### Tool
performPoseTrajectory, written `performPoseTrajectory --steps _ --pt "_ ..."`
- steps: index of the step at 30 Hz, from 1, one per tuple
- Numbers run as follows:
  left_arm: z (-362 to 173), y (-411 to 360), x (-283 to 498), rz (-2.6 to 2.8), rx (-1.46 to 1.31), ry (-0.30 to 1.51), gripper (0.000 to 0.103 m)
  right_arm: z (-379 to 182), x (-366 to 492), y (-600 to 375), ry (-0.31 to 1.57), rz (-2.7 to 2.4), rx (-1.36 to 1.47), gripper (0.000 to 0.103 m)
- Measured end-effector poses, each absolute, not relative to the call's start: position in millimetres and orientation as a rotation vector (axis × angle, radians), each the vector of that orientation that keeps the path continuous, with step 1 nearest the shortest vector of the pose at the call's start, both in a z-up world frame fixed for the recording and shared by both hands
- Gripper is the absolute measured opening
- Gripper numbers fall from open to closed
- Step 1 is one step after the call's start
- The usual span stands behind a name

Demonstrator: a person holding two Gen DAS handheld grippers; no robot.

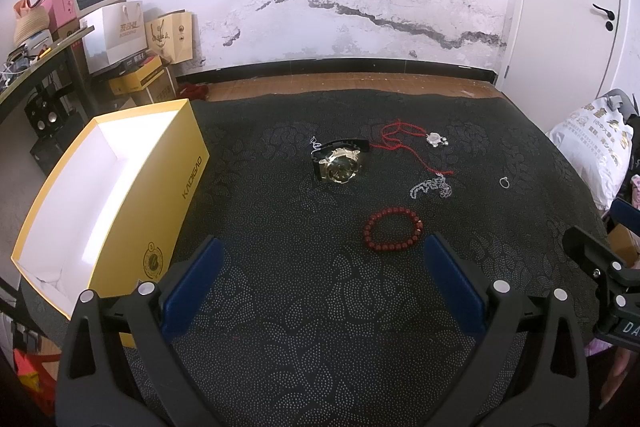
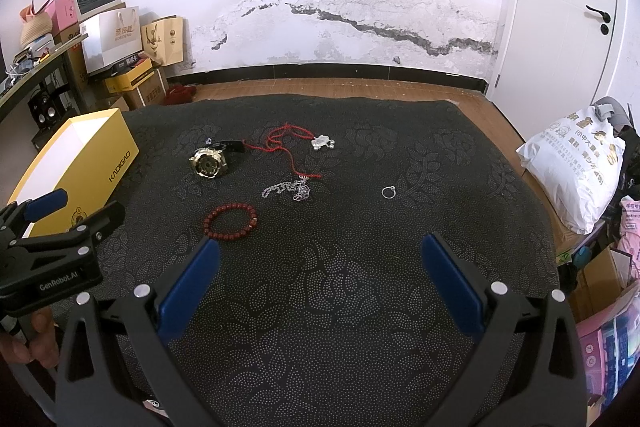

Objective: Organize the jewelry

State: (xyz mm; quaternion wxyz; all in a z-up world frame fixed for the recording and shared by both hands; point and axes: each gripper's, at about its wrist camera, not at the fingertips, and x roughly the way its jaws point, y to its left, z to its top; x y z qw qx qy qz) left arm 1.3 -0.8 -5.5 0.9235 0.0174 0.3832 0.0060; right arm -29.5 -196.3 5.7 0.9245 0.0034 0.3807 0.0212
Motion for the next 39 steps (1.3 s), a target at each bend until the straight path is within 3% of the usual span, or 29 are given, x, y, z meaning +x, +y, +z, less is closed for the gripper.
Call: performPoseTrajectory --steps 24,39 --pt "-10.1 -0.4 1.8 0.008 0.040 0.796 0.098 2.5 -26.7 -197.0 0.786 0.038 0.008 0.098" --pt "-53.7 -11.6 29.3 -0.022 0.029 0.867 0.098 -32.3 -11.5 -236.1 0.816 -0.007 0.013 0.098"
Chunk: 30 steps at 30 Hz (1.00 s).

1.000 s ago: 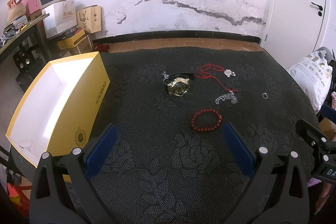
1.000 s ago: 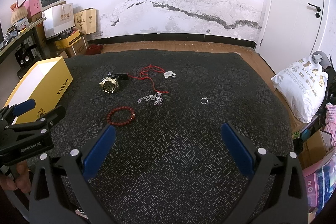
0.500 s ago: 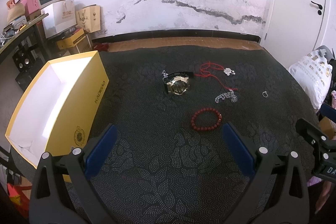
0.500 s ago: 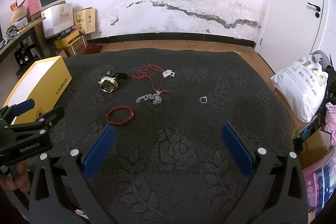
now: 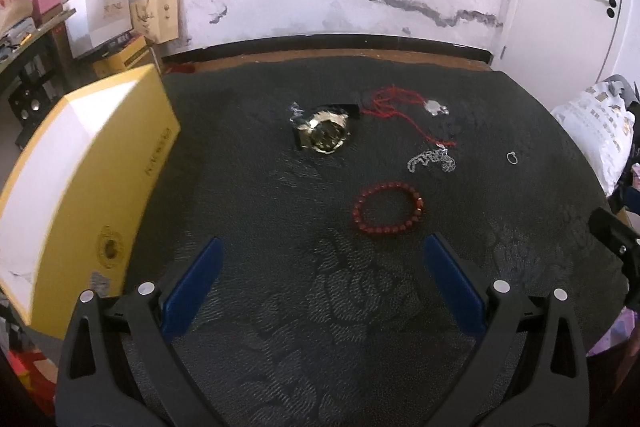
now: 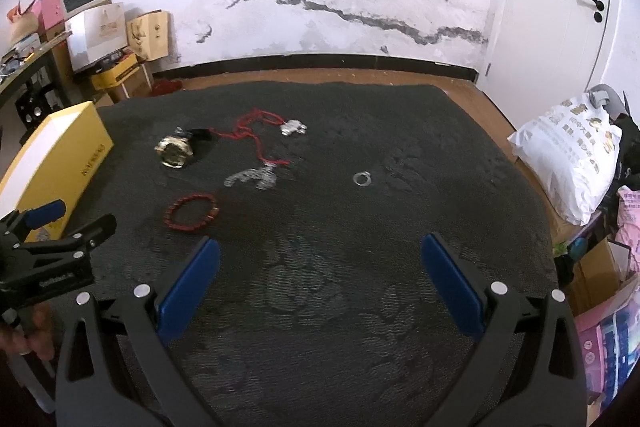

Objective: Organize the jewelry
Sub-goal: 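Lower the left tool onto the red bead bracelet while the right tool approaches the silver ring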

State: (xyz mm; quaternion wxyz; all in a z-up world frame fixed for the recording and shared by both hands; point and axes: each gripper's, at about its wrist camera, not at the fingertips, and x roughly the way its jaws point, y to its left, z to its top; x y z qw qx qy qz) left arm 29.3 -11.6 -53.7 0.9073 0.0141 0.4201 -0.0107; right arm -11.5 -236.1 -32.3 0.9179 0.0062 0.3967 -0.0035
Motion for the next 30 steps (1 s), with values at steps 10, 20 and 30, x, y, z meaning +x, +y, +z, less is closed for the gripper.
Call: performPoseTrajectory --steps 10,20,30 --pt "-113.6 -45.4 83.1 -0.039 0.058 0.947 0.098 -90.8 63.3 -269.0 0.903 -0.032 -0.010 0.098" --pt "-135.2 -65.2 108.6 -0.031 0.050 0.949 0.098 -119.2 116.1 -266.1 0.953 0.005 -0.067 0.098" --pt "-134.8 -66.1 107.7 -0.030 0.049 0.949 0.098 -138.8 139.5 -272.2 0.983 0.037 -0.003 0.098"
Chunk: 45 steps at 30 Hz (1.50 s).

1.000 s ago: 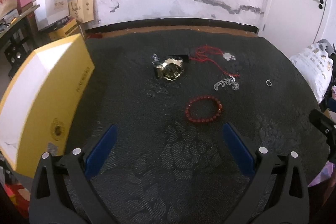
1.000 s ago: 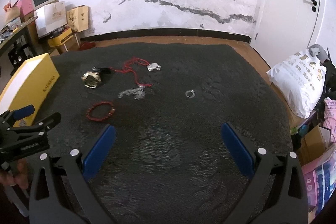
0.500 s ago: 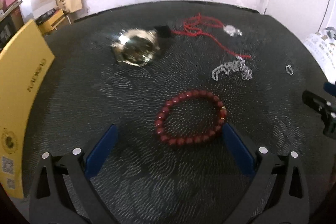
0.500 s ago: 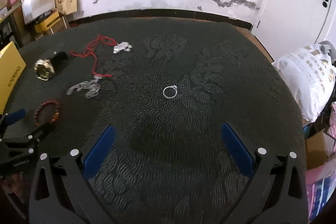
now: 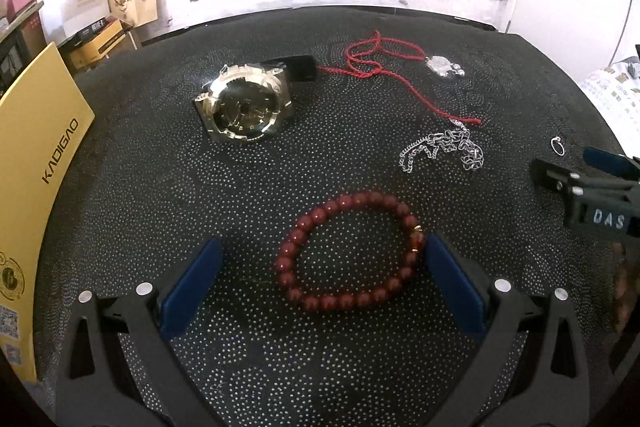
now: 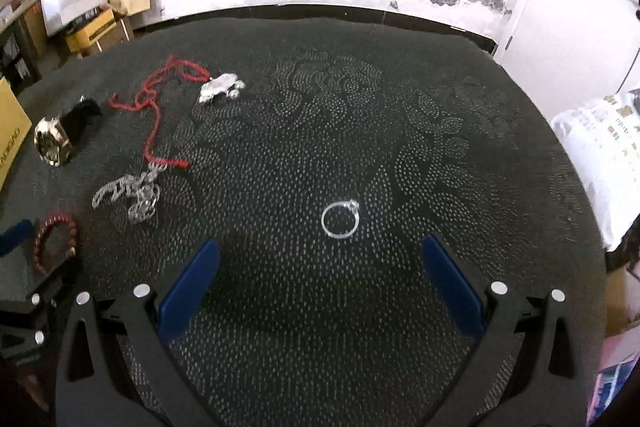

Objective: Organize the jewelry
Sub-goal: 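Lower the left tool onto the red bead bracelet while the right tool approaches the silver ring, then close the left tool on the bracelet while the right tool grasps the silver ring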

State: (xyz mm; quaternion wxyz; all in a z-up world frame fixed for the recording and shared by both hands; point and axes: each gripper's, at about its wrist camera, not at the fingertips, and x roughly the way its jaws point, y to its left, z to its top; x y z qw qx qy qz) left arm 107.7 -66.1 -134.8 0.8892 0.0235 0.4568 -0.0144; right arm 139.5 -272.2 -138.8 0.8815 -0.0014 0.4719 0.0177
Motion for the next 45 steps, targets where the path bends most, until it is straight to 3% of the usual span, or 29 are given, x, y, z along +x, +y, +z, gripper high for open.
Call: performPoseTrajectory --steps 9,10,11,12,13,14,17,18,21,22,35,36,38,39,42,45 --pt "-133.8 -65.5 109.5 -0.028 0.048 0.949 0.098 -138.7 136.9 -276.0 0.966 0.057 -0.008 0.095" --pt "-133.5 -64.9 109.0 -0.027 0.048 0.948 0.095 -137.8 136.8 -276.6 0.964 0.058 -0.005 0.091" --pt "-132.0 -63.9 108.2 -0.025 0.045 0.942 0.086 -135.9 136.2 -275.9 0.956 0.061 -0.005 0.084" --pt "-130.2 -64.3 106.5 -0.028 0.048 0.931 0.081 -133.1 134.2 -273.9 0.945 0.074 -0.003 0.064" --pt "-128.5 -67.7 104.8 -0.039 0.060 0.920 0.070 -131.4 133.7 -272.4 0.940 0.085 -0.001 0.049" --pt "-127.8 -71.3 103.2 -0.050 0.071 0.913 0.060 -130.6 134.6 -272.1 0.938 0.075 -0.005 0.046" --pt "-126.5 -78.0 99.1 -0.062 0.085 0.904 0.046 -128.2 133.3 -272.9 0.936 0.090 0.003 0.029" --pt "-126.4 -78.1 98.6 -0.067 0.081 0.903 0.041 -127.0 134.9 -273.1 0.938 0.100 0.010 0.018" --pt "-125.2 -78.4 99.6 -0.063 0.077 0.908 0.020 -125.8 134.6 -269.4 0.936 0.105 -0.003 0.013" --pt "-124.5 -75.3 100.4 -0.060 0.066 0.911 0.016 -125.6 134.9 -269.0 0.939 0.111 0.012 0.002" --pt "-125.4 -73.1 101.1 -0.064 0.032 0.923 0.014 -124.4 134.5 -270.2 0.938 0.070 -0.016 0.006" --pt "-125.6 -73.8 100.7 -0.063 0.034 0.922 0.014 -124.5 134.9 -270.2 0.936 0.060 -0.021 0.012" --pt "-125.1 -72.8 100.9 -0.064 0.035 0.922 0.014 -124.9 137.1 -269.9 0.940 0.049 -0.011 0.055" --pt "-125.2 -73.1 99.9 -0.064 0.035 0.922 0.014 -124.5 136.9 -270.6 0.932 0.052 -0.004 0.089" --pt "-125.3 -72.7 100.0 -0.063 0.044 0.920 0.014 -125.8 140.5 -268.7 0.940 0.072 -0.011 0.090" --pt "-125.3 -71.6 100.4 -0.061 0.044 0.916 0.014 -130.5 147.2 -265.4 0.951 0.070 -0.018 0.084"
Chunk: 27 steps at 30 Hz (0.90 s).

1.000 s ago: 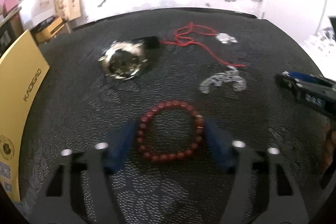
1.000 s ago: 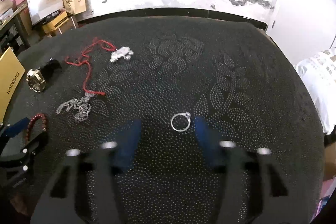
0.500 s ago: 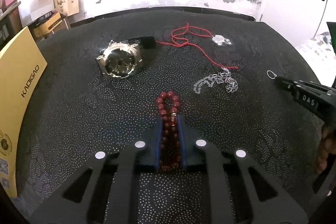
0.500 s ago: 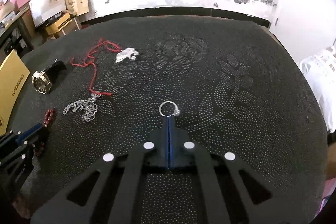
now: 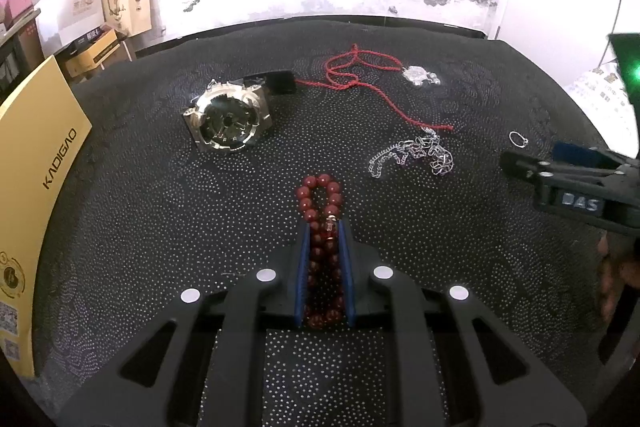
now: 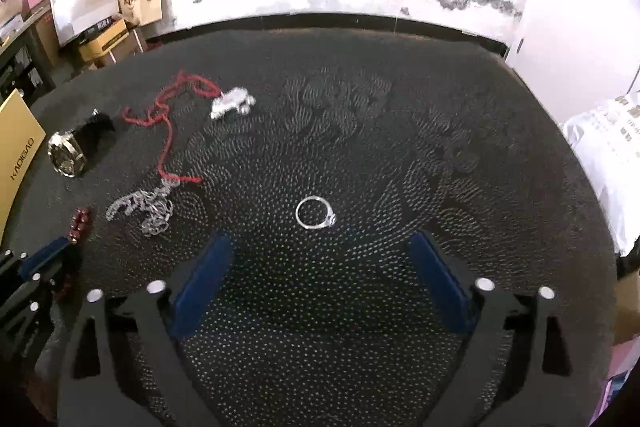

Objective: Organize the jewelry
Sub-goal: 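Close the left tool on the bracelet while the right tool grasps the silver ring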

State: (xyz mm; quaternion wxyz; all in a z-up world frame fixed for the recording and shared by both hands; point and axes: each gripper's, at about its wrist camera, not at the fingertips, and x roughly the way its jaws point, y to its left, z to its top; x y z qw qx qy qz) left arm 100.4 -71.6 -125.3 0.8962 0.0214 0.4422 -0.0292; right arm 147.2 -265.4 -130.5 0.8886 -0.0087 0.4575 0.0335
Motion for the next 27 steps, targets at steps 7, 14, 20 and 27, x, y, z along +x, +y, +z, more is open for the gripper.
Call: performPoseTrajectory --steps 7,14,20,27 --pt "-125.0 -73.7 98.9 -0.062 0.032 0.924 0.014 -126.1 156.6 -273.0 0.940 0.080 0.004 0.025" --pt "-121.2 -70.7 102.5 -0.069 0.014 0.945 0.014 -124.0 153.7 -267.6 0.937 0.074 -0.032 0.019" --pt "-105.8 -70.7 101.9 -0.088 0.005 0.935 0.008 -105.8 143.1 -267.2 0.899 0.076 -0.026 0.019" --pt "-79.3 -58.0 96.9 -0.090 -0.018 0.912 0.008 -74.6 128.6 -260.5 0.856 0.105 -0.026 0.019"
